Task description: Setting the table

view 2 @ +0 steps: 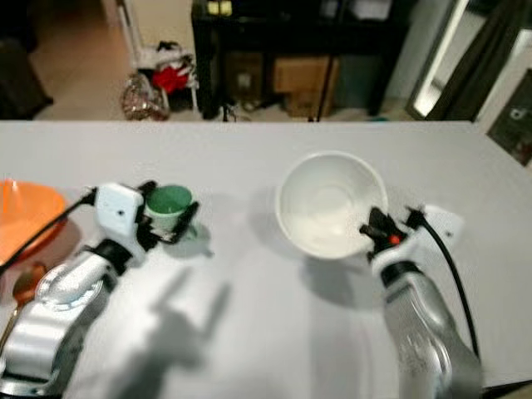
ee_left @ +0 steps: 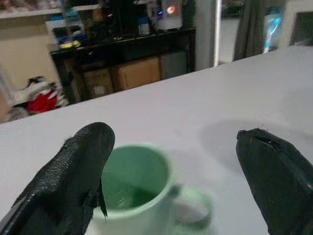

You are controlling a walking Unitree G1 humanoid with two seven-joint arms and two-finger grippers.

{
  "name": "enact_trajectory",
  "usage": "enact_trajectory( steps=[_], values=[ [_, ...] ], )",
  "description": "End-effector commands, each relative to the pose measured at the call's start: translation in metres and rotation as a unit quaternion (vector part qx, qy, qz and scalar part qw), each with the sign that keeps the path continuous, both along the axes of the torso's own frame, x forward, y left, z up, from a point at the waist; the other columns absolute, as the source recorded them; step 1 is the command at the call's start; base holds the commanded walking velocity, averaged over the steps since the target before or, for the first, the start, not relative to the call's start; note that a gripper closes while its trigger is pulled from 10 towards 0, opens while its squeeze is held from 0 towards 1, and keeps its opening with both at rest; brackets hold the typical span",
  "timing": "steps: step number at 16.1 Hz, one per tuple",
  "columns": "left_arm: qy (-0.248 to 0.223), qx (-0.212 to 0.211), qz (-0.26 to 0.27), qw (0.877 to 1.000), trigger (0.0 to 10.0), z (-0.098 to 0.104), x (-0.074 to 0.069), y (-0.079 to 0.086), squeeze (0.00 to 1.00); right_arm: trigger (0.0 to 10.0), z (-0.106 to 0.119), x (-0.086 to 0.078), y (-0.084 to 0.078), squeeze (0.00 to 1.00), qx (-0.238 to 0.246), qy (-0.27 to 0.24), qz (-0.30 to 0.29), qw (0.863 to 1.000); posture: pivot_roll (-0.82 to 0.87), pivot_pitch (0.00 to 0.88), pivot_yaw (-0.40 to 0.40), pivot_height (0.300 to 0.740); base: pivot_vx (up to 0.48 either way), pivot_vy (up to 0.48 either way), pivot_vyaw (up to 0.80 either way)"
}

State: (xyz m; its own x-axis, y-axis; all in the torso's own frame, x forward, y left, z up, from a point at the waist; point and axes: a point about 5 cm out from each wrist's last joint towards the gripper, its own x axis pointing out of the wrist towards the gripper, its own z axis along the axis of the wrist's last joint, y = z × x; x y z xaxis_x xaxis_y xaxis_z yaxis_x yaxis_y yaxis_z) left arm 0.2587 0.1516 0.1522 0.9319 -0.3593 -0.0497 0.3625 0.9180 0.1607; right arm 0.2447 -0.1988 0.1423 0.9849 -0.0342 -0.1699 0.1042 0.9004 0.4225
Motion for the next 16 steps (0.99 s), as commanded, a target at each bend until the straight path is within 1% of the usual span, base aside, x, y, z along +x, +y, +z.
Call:
enact_trajectory(
  steps=[1,2,3,4,5,6,7,8,10,11,12,15,16],
  values=[
    [-0.006,0.002,-0.011,1.000,10.0,0.003,0.000,0.001,0.00,10.0,0.006,0.005,0.004,0.00,0.015,-0.007,0.021,1.000,0.04,0.000,-0.039,0.740,0.000,0.000,0.00],
    [-0.009,0.009,-0.036,0.999,10.0,0.007,-0.002,0.001,0.00,10.0,-0.003,0.015,0.003,0.00,0.030,0.038,0.035,0.998,0.04,0.000,-0.036,0.740,0.000,0.000,0.00],
    [-0.005,0.010,-0.058,0.998,10.0,0.008,-0.004,0.001,0.00,10.0,-0.008,0.022,0.002,0.00,0.040,0.068,0.040,0.996,0.04,0.000,-0.036,0.740,0.000,0.000,0.00],
    [-0.003,0.018,-0.089,0.996,10.0,0.010,-0.007,-0.001,0.00,10.0,-0.011,0.030,0.000,0.00,0.039,0.095,0.044,0.994,0.05,0.000,-0.039,0.740,0.000,0.000,0.00],
    [-0.002,0.025,-0.106,0.994,10.0,0.011,-0.009,-0.001,0.00,10.0,-0.012,0.036,-0.001,0.00,0.043,0.107,0.053,0.992,0.05,0.000,-0.040,0.740,0.000,0.000,0.00],
    [0.002,0.021,-0.120,0.993,10.0,0.012,-0.011,-0.001,0.00,10.0,-0.013,0.042,-0.001,0.00,0.025,0.125,0.065,0.990,0.05,0.000,-0.043,0.740,0.000,0.000,0.00],
    [0.006,0.021,-0.136,0.990,10.0,0.013,-0.014,-0.003,0.00,10.0,-0.016,0.048,-0.002,0.00,0.030,0.140,0.076,0.987,0.06,0.000,-0.053,0.740,0.000,0.000,0.00],
    [0.010,0.022,-0.150,0.988,10.0,0.013,-0.016,-0.004,0.00,10.0,-0.017,0.052,-0.002,0.00,0.037,0.149,0.083,0.985,0.06,0.000,-0.059,0.740,0.000,0.000,0.00],
    [0.031,0.023,-0.181,0.983,10.0,0.009,-0.023,-0.006,0.00,10.0,-0.018,0.067,0.004,0.00,0.060,0.165,0.111,0.978,0.07,0.000,-0.062,0.740,0.000,0.000,0.00],
    [0.038,0.023,-0.192,0.980,10.0,0.008,-0.026,-0.007,0.00,10.0,-0.017,0.071,0.005,0.00,0.063,0.168,0.118,0.977,0.07,0.000,-0.062,0.740,0.000,0.000,0.00],
    [0.058,0.025,-0.214,0.975,10.0,0.005,-0.032,-0.008,0.00,10.0,-0.017,0.080,0.009,0.00,0.070,0.178,0.133,0.973,0.08,0.000,-0.064,0.740,0.000,0.000,0.00],
    [0.100,0.043,-0.241,0.964,10.0,-0.005,-0.042,-0.009,0.00,10.0,-0.020,0.091,0.013,0.00,0.057,0.190,0.139,0.970,0.08,0.000,-0.067,0.740,0.000,0.000,0.00],
    [0.101,0.054,-0.239,0.964,10.0,-0.007,-0.043,-0.007,0.00,10.0,-0.021,0.096,0.015,0.00,0.055,0.190,0.138,0.970,0.08,0.000,-0.067,0.740,0.000,0.000,0.00]
  ],
)
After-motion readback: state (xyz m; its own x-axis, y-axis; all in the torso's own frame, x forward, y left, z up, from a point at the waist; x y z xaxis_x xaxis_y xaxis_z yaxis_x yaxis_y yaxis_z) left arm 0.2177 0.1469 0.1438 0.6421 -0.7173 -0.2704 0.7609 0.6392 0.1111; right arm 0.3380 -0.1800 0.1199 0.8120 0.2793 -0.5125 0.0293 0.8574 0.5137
